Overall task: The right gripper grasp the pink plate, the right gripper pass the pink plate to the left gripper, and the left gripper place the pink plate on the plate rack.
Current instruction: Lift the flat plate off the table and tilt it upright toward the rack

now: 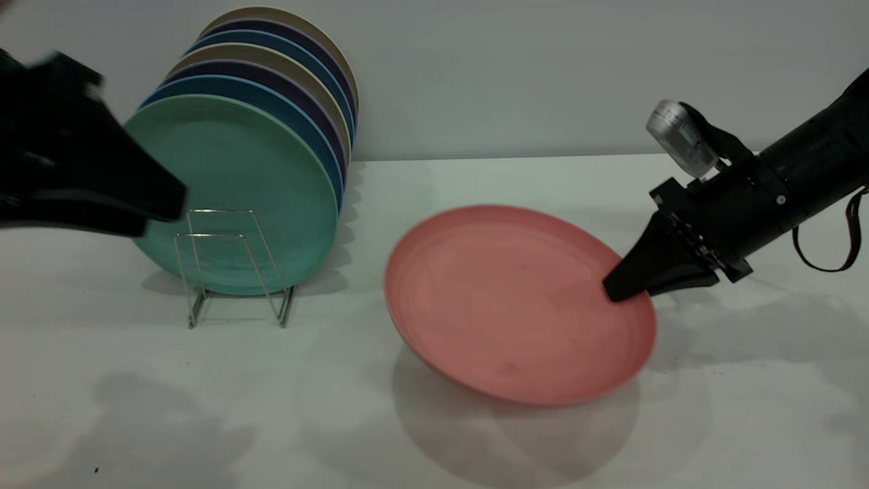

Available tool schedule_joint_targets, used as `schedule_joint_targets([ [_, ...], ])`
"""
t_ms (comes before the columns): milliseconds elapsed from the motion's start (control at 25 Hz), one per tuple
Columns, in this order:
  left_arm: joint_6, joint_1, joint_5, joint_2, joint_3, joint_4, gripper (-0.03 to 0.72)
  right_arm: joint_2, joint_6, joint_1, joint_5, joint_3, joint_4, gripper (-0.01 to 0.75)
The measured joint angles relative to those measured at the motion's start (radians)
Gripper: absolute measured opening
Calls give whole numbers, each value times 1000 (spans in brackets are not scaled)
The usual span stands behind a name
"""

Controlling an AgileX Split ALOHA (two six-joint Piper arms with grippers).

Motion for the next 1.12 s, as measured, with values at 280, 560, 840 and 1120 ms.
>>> schedule_joint_targets([
  [280,358,0,66,174,-5,-412,352,0,-55,34,49,0,123,17],
  [560,440,0,98,236,-6,-506,352,0,-74,107,55,0,166,17],
  [840,443,0,98,236,-6,-509,352,0,-95,157,113,0,239,17],
  [1120,443,0,98,236,-6,-511,327,0,-127,239,154,0,330,19],
])
